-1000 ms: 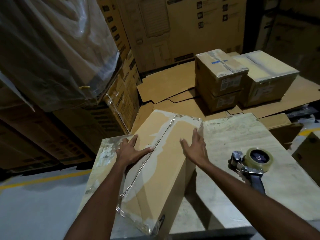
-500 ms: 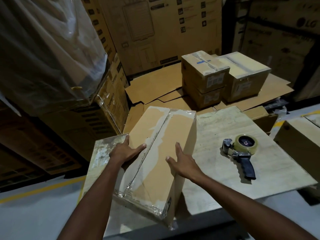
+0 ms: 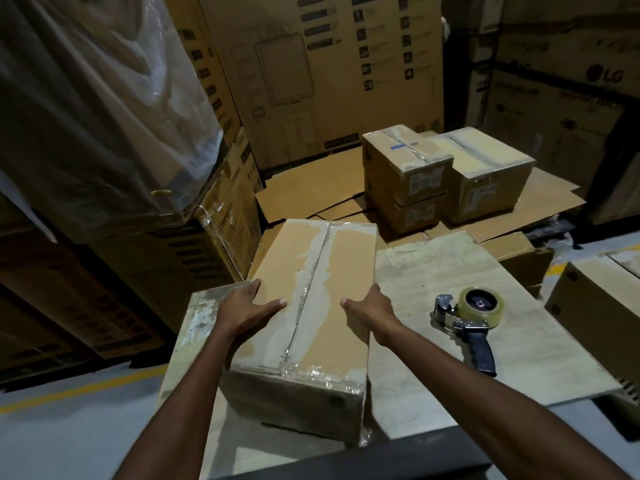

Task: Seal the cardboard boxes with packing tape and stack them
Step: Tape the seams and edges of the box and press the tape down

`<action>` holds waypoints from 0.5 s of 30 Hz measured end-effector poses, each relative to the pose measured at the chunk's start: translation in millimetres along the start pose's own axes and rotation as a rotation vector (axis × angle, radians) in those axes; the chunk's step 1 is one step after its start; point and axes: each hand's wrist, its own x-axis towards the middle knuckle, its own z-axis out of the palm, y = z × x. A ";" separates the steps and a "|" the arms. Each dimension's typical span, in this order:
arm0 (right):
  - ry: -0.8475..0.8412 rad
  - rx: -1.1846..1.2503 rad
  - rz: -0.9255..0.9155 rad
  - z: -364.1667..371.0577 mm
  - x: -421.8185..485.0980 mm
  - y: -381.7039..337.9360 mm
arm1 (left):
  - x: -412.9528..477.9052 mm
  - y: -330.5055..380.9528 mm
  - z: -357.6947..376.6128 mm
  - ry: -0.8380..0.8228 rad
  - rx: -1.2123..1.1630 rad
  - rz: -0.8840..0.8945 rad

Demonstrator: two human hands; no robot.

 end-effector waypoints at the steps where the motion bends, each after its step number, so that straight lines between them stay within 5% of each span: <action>1: -0.007 -0.005 -0.030 -6.5 3.7 -5.6 | -0.1 9.4 -4.6 -0.003 -0.003 -0.004; 15: -0.104 -0.137 -0.521 -255.1 -2.7 -101.8 | -16.3 258.9 -19.9 0.252 -0.006 0.066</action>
